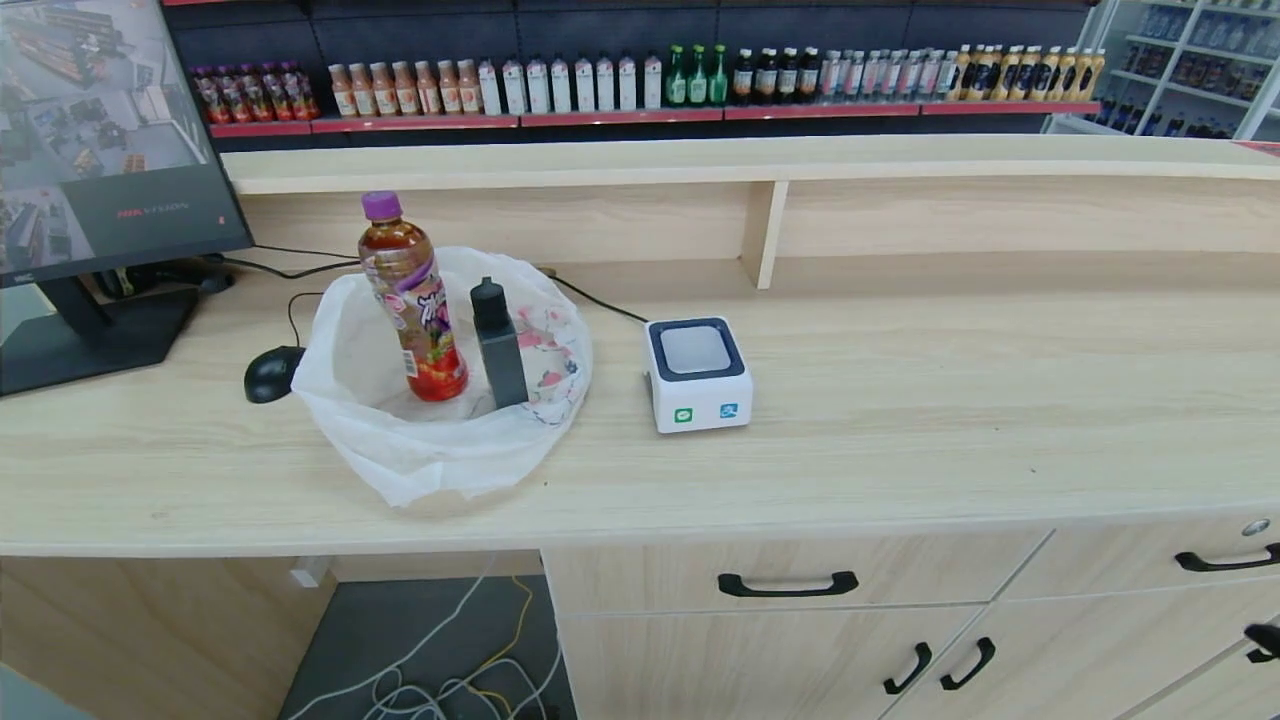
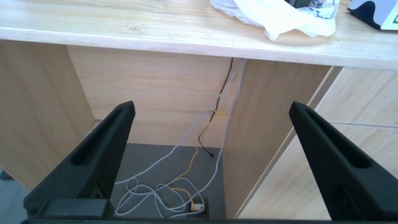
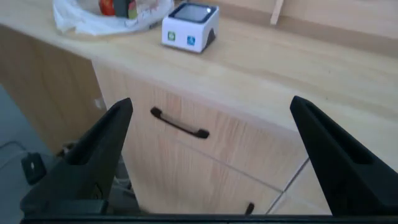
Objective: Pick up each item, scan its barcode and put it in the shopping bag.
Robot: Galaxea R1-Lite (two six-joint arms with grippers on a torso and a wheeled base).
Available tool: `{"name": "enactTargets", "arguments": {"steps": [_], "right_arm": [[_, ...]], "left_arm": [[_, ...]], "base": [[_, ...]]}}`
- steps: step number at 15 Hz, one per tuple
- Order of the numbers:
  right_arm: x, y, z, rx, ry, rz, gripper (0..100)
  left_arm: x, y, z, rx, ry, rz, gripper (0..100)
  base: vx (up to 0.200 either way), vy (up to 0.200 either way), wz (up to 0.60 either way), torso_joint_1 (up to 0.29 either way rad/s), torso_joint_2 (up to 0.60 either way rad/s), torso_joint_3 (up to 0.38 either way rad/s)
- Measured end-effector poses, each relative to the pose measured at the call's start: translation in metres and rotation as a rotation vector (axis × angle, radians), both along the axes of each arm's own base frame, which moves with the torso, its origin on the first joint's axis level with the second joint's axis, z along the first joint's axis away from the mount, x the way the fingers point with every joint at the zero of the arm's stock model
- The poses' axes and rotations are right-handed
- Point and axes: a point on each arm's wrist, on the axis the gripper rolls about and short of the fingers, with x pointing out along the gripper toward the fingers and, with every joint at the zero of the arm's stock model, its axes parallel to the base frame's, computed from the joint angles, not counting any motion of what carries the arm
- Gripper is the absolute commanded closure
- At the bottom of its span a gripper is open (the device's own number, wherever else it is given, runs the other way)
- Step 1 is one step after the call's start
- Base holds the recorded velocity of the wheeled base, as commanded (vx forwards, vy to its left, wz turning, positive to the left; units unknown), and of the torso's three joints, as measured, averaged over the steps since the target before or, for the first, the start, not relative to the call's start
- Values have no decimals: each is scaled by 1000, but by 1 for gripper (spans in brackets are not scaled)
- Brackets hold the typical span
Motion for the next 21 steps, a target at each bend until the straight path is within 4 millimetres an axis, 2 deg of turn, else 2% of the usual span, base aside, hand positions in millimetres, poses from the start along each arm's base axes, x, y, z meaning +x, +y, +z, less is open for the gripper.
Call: {"name": "enactTargets", "arguments": {"steps": [2, 4, 9, 21], "right_arm": [[-22, -12, -28, -60, 78, 14, 0], [-34, -19, -40, -55, 62, -3, 0], [-39, -17, -40, -7, 42, -268, 0], [-41, -14, -45, 83, 62, -552, 0]], "left_arm": [[0, 0, 0, 0, 0, -1, 0], [0, 0, 0, 0, 0, 0, 0], [0, 0, 0, -3, 0, -1, 0], [0, 0, 0, 0, 0, 0, 0]], "base": [[0, 0, 0, 0, 0, 0], [0, 0, 0, 0, 0, 0], [0, 0, 0, 0, 0, 0], [0, 0, 0, 0, 0, 0]]}}
